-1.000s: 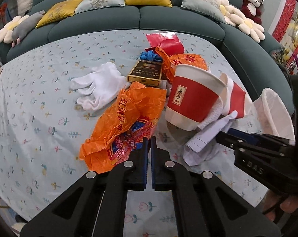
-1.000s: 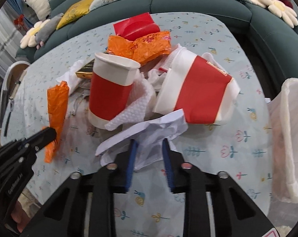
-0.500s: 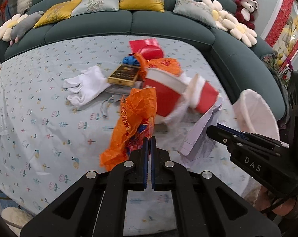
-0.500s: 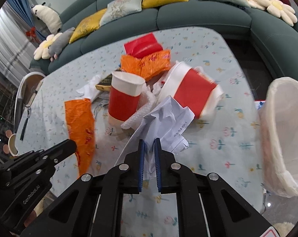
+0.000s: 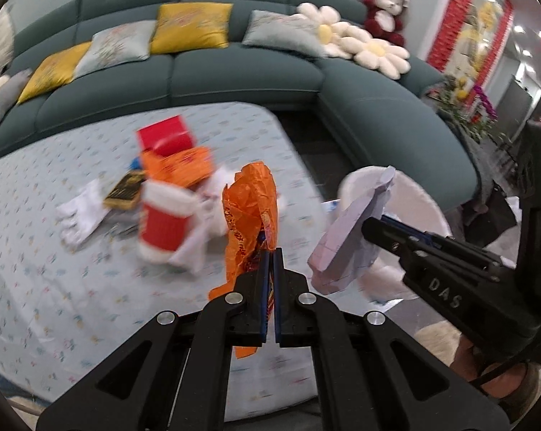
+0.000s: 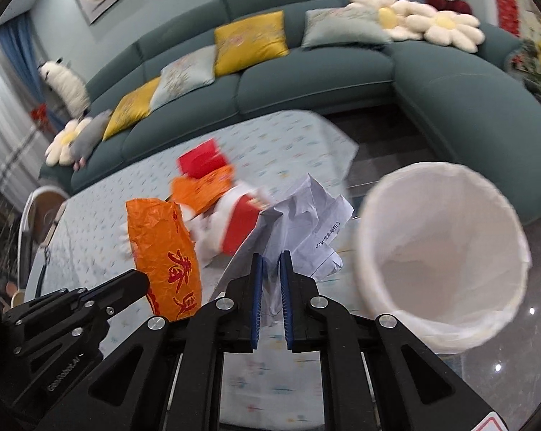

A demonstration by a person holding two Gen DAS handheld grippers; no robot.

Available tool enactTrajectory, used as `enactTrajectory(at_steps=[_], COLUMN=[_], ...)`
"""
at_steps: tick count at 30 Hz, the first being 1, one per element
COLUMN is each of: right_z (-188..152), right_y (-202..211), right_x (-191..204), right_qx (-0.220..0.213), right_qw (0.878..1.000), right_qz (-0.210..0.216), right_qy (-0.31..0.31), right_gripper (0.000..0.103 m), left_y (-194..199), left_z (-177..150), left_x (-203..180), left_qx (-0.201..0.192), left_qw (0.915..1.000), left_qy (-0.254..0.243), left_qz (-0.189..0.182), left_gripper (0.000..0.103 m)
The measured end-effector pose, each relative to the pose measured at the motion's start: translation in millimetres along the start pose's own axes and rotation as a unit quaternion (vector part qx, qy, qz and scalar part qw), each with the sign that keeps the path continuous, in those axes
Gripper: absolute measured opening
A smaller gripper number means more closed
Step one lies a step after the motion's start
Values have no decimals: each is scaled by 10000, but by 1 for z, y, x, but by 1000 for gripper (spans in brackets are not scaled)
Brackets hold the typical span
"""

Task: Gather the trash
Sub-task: 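Carry the orange bag and tissue over the bin and open both tools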

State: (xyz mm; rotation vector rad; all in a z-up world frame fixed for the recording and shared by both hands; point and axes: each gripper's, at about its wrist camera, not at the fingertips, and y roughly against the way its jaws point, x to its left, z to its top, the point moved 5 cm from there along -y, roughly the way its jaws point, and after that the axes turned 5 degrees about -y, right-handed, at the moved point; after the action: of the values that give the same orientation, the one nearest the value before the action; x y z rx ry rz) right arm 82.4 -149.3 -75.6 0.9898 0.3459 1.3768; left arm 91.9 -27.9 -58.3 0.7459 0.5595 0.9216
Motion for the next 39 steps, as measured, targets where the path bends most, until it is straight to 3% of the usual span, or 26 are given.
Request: enactTrajectory(at_steps=[15, 19, 24, 25, 29, 31, 35, 39], right_z=[26, 27, 27, 27, 31, 32, 31, 30], right_y=[26, 25, 20, 20, 16, 15, 15, 16], right_x=[-126, -148, -164, -165, -171, -171, -169, -162], right_qx=[-483, -495, -463, -467, -486, -487, -521, -531], right_qw=[9939, 9919, 9904, 9902, 9893, 9892, 9887, 9889], right_qz=[-750, -855, -924, -935, -998, -1015, -1025, -1020], right_qy=[-648, -803, -916, -921, -944, -944, -964, -941], right_gripper=[10, 10, 10, 11, 13, 16, 32, 35], left_y=[-50, -65, -82, -85, -90, -90, -87, -82], left_z=[49, 58, 66, 67, 71, 71, 71, 66], left_x=[-115, -138, -154, -156, -151, -146, -134, -123], left_qx=[134, 219, 224, 244, 239, 216, 188, 174], left_qw=[9953, 9927, 9922, 9921, 9940, 9947, 9962, 9972], left_qy=[-540, -629, -671, -669, -535, -496, -408, -297], left_qz=[-789, -1009, -1029, -1029, -920, -873, -746, -665], left_gripper=[2, 2, 3, 5, 31, 35, 42, 43])
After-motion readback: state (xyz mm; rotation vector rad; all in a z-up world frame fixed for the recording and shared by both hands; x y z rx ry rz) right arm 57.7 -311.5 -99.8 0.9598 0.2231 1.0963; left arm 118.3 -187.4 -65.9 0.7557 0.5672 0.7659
